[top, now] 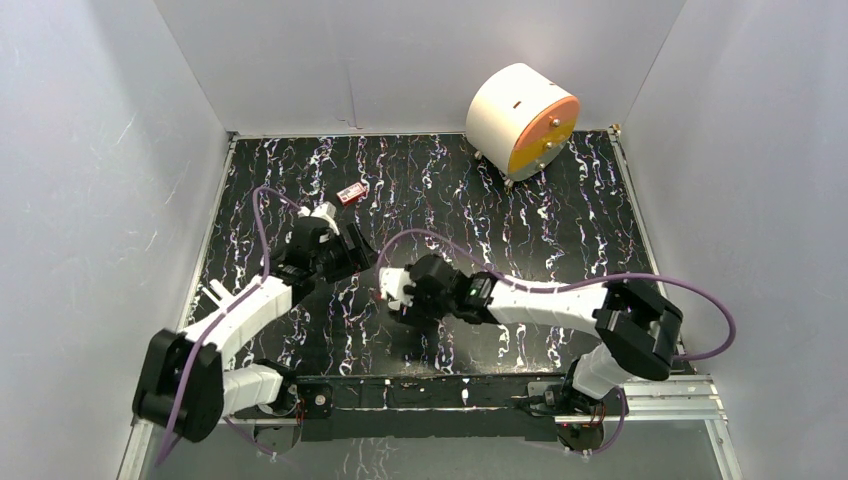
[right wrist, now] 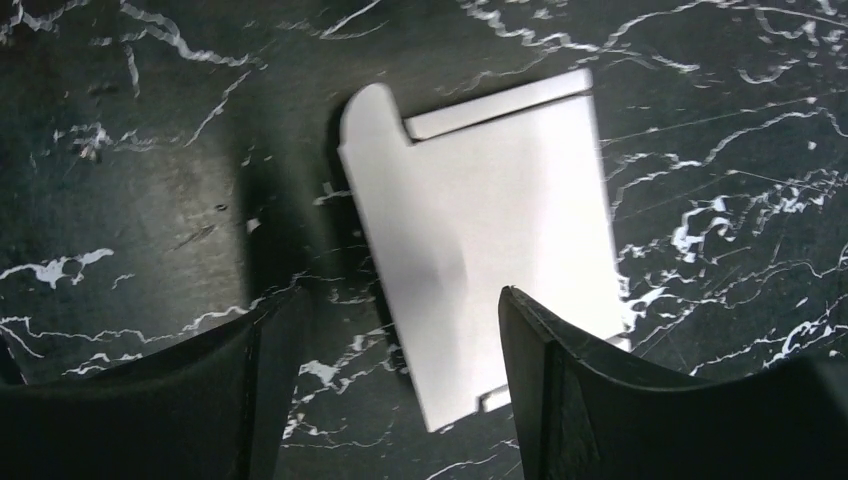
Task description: Fold the paper box
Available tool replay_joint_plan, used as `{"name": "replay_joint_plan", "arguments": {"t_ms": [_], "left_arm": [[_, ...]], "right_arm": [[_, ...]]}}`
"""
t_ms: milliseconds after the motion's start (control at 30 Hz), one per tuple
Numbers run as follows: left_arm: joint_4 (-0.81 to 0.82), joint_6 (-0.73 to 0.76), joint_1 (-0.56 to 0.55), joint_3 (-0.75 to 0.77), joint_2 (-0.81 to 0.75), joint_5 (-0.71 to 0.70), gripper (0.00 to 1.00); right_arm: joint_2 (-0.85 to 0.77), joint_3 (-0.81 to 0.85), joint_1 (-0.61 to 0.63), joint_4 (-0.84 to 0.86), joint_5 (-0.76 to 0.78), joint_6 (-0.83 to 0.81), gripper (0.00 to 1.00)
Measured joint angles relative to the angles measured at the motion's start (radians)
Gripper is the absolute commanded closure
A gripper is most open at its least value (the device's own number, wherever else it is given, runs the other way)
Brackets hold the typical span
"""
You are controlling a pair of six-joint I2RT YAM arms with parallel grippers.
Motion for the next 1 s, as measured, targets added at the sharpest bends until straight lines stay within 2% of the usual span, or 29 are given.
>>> {"name": "replay_joint_plan", "arguments": {"t_ms": [133, 300, 533, 1000], "left_arm": [[0.114, -0.048, -0.002, -0.002, 0.138, 0.028, 0.27], [0.211, -0.075, -0.007, -0.019, 0.202, 0.053, 0.33], [0.304, -0.089, -0.028, -0.019, 0.288, 0.090, 0.42], [0.359, -0.079, -0.078, -0.012, 0.418, 0.125, 0.58]], "right_arm": [[-0.039, 0.022, -0.115, -0.008, -0.130, 0.006, 0.28], [-0.045, 0.021, -0.192, 0.003, -0.230, 0.011, 0.30], [0.000, 0.021, -0.216, 0.046, -0.313, 0.010, 0.31], [0.084, 0.000, -0.217, 0.114, -0.328, 0.003, 0.34]]}}
